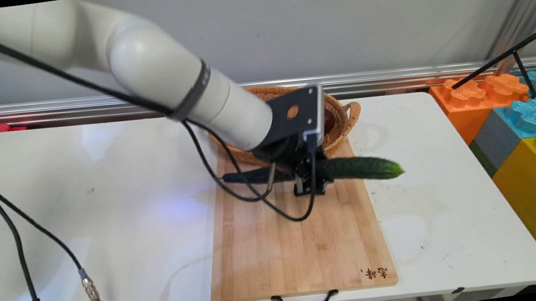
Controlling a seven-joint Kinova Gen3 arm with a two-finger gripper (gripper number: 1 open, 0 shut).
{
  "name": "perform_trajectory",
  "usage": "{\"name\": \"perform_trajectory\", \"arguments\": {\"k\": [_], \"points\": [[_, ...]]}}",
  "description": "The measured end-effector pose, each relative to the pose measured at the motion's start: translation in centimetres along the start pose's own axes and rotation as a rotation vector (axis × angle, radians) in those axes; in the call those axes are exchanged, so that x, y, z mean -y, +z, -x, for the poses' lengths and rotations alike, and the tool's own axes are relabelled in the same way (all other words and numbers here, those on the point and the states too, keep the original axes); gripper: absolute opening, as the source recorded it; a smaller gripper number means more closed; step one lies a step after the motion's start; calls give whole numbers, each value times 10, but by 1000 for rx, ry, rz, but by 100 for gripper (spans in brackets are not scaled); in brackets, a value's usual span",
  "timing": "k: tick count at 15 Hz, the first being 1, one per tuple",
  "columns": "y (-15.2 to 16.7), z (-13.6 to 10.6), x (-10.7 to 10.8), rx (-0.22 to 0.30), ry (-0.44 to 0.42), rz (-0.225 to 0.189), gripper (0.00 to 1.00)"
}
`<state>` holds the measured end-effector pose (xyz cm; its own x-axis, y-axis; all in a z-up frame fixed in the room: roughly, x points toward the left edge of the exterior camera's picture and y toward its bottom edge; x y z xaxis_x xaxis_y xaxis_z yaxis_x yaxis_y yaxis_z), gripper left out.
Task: Place the picked object on the cutting board
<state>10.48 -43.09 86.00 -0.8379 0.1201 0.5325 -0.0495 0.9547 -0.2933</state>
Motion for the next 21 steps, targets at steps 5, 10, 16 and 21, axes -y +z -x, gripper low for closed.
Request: {"name": "perform_trajectory", "arguments": {"k": [5,10,16,21], "points": [[31,34,-6,40,7,-5,0],[56,58,-7,67,15,-24,0],[68,70,-9,73,17,-30,100],[67,68,-9,66,6,-26,100]]}}
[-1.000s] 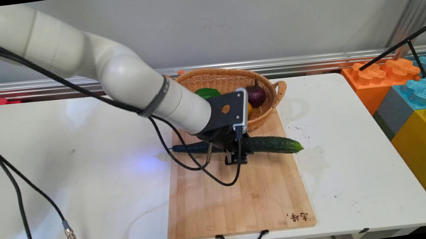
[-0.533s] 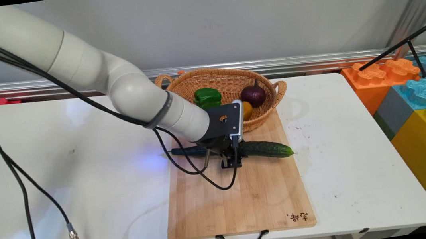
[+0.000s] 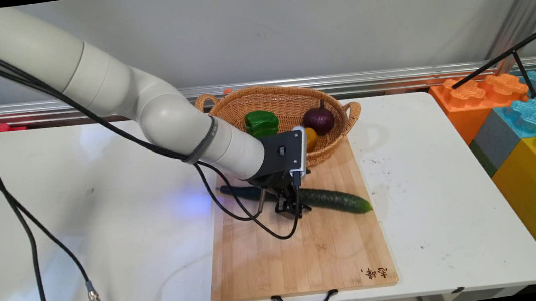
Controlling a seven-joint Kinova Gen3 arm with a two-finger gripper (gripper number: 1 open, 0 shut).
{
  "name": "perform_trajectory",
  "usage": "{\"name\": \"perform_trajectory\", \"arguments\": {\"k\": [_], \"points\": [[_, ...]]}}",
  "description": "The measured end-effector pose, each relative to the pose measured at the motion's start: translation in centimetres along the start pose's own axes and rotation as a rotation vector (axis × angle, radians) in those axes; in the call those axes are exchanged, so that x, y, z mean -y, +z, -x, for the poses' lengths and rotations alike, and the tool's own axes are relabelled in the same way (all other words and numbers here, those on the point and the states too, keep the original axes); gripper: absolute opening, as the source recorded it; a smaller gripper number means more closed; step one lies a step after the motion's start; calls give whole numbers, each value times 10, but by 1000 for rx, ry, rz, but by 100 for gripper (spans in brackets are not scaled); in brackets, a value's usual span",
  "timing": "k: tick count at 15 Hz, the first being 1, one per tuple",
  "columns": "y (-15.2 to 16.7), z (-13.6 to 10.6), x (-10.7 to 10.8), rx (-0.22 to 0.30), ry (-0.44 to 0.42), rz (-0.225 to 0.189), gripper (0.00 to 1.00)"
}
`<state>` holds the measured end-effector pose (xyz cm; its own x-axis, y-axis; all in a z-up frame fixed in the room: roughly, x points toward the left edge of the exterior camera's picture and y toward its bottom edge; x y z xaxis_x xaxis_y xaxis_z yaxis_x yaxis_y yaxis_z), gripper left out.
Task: Place the picked object on the cutting board
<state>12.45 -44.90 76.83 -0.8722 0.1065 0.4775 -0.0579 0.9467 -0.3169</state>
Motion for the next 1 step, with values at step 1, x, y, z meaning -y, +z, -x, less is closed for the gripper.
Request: {"name": "perform_trajectory", "arguments": {"k": [1], "points": [[-1,-1,0,-1,-4,2,100]]}}
